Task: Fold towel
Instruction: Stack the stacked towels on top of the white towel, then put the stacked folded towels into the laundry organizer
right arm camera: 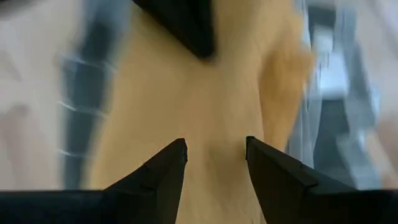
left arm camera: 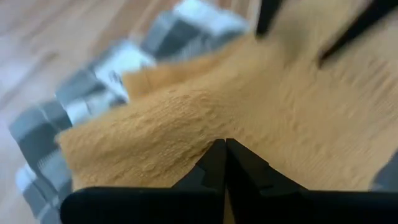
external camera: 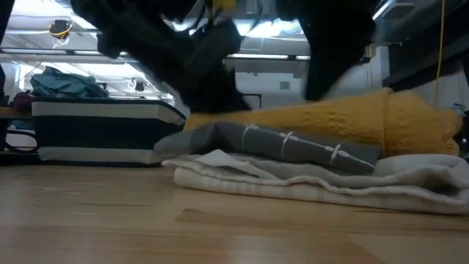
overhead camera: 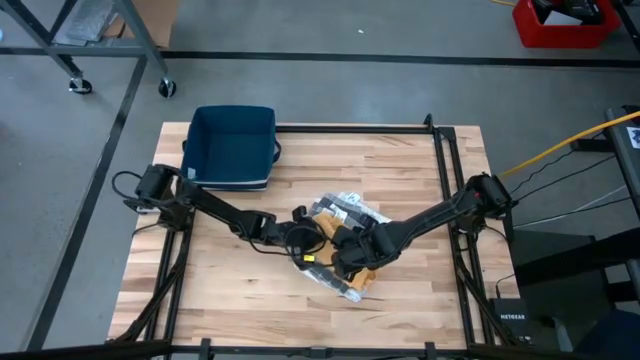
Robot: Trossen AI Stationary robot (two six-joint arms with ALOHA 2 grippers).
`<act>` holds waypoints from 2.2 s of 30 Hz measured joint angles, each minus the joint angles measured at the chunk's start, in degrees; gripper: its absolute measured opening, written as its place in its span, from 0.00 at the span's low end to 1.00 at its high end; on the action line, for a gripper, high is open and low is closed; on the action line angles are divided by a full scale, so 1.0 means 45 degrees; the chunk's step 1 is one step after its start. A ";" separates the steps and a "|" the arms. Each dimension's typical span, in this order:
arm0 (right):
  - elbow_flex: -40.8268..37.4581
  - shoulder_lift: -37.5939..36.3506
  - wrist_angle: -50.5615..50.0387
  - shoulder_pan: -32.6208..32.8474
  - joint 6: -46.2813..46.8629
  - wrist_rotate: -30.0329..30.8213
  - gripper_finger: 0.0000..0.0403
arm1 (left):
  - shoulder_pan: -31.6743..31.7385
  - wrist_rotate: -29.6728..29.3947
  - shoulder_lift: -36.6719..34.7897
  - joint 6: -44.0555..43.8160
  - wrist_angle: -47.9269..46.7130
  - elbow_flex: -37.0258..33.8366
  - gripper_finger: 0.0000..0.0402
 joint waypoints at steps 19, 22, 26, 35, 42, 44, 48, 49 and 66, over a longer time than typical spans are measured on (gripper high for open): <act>-0.4437 -0.0053 0.5336 0.0017 0.2582 -0.1198 0.44 | -0.0171 -0.0058 0.1908 -0.0105 0.0300 0.0024 0.01; -0.4436 -0.0085 0.5317 0.0165 0.2917 -0.1074 0.44 | -0.0171 -0.0039 0.1911 -0.0088 0.0316 0.0019 0.01; -0.4249 -0.0553 0.5099 0.0570 0.3779 0.0532 0.44 | -0.0234 -0.0015 0.1244 -0.0349 0.0219 -0.0010 0.01; -0.4029 -0.3306 0.3551 0.1457 0.3374 0.2418 0.44 | -0.0248 0.0061 -0.1999 0.1993 0.0048 -0.0019 0.01; -0.4019 -0.5194 0.2791 0.2189 0.2374 0.3118 0.44 | -0.0417 -0.0005 -0.4706 0.2401 -0.1069 -0.0008 0.01; -0.4019 -0.5611 0.2242 0.2413 0.2404 0.3210 0.44 | -0.0423 0.0004 -0.5371 0.1366 -0.1832 -0.0010 0.01; -0.4019 -0.6277 0.0887 0.2869 0.3043 0.4241 0.44 | -0.0677 -0.0032 -0.6375 -0.2174 -0.4253 -0.0005 0.01; -0.4019 -0.6401 0.0428 0.2968 0.3194 0.4580 0.44 | -0.0822 0.0033 -0.6481 -0.3108 -0.4793 -0.0005 0.01; -0.5129 -0.6683 -0.3775 0.5624 0.7069 0.6679 0.44 | -0.1691 0.0252 -0.6009 -0.4874 -0.4054 -0.0005 0.01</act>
